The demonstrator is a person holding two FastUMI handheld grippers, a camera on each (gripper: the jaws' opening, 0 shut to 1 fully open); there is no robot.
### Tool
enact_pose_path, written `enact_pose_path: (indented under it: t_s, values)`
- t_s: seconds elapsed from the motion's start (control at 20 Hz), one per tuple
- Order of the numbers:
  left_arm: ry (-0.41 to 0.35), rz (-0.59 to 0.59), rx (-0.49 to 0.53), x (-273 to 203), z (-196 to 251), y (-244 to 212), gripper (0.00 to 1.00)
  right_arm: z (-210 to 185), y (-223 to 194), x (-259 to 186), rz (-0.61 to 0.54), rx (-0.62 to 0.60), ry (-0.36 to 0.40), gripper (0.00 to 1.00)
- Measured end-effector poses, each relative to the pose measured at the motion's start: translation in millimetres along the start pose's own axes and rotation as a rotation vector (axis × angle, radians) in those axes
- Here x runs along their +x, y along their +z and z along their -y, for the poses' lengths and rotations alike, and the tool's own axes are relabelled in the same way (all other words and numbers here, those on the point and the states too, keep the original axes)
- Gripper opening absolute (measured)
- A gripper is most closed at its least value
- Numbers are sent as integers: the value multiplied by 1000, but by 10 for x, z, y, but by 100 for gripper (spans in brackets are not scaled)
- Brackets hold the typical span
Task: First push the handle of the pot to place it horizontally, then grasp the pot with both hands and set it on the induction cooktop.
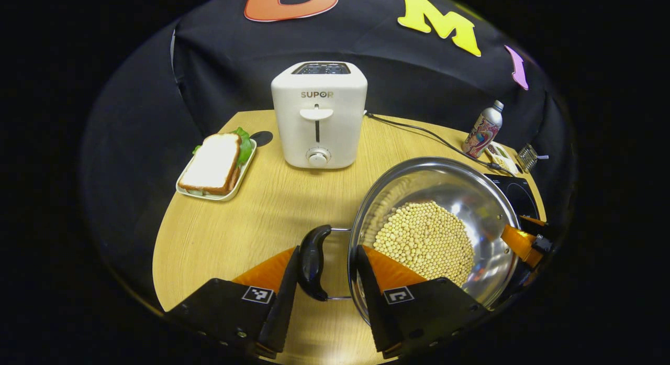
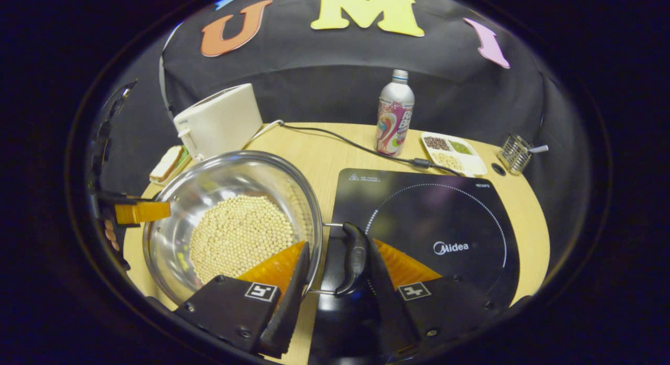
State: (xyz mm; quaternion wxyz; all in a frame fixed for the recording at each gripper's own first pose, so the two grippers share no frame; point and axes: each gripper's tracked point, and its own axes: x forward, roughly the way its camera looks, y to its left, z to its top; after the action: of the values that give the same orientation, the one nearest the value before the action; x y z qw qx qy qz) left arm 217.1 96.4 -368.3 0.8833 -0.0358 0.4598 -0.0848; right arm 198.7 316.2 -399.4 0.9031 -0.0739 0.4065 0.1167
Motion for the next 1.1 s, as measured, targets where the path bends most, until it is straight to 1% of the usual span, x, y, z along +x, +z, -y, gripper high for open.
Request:
enact_pose_path:
  t_s: [0.05, 0.1, 0.15, 0.2, 0.25, 0.3, 0.35, 0.4, 0.45, 0.5, 0.55, 0.65, 0.7, 0.75, 0.8, 0.85, 0.95, 1.0, 1.05, 1.1]
  values:
    - [-2, 1, -5, -13, 6, 3, 71, 1, 13, -10, 10, -8, 12, 66]
    - [-1, -5, 0, -11, 7, -12, 58, 3, 19, -1, 17, -5, 21, 63]
    - [2, -4, 12, -19, 6, -14, 48, 10, 19, 1, 21, -9, 23, 63]
    - [5, -3, 16, -36, 0, -9, 58, 11, 30, 9, 21, -16, 22, 62]
    - [8, -4, 11, -45, 3, -1, 58, 1, 29, 0, 23, -15, 22, 58]
    - [9, -6, 9, -31, 6, -21, 65, -1, 38, 5, 26, -14, 25, 57]
    - [10, -9, 0, -48, 5, -45, 65, -12, 29, -12, 22, -9, 30, 55]
    - [7, -8, -6, -96, 15, -63, 54, -15, 18, -37, 18, -11, 34, 56]
    - [7, -8, -5, -138, 23, -71, 55, -12, 43, -78, 20, -8, 37, 55]
    - [11, 2, -2, -184, 13, -63, 65, 0, 58, -123, 24, -7, 40, 55]
    - [17, 14, 5, -256, 19, -28, 55, -11, 82, -170, 25, -4, 47, 53]
    - [27, 38, 14, -430, 35, 63, 54, -7, 178, -311, 35, -5, 61, 53]
    - [31, 51, 17, -530, 56, 114, 54, 1, 221, -379, 38, -5, 69, 55]
    - [35, 60, 13, -614, 83, 153, 44, 9, 282, -451, 44, -9, 75, 53]
    - [38, 64, 16, -688, 112, 176, 54, 33, 345, -529, 52, -11, 77, 55]
    - [39, 72, 21, -759, 149, 214, 54, 57, 389, -606, 57, -9, 80, 53]
    - [41, 92, 15, -922, 227, 302, 54, 116, 444, -756, 54, 11, 93, 53]
    - [41, 105, 15, -1000, 263, 337, 54, 153, 490, -829, 55, 17, 100, 53]
    - [42, 120, 19, -1083, 313, 392, 44, 197, 526, -899, 59, 18, 103, 53]
    - [43, 127, 23, -1145, 379, 415, 44, 250, 576, -971, 67, 18, 100, 55]
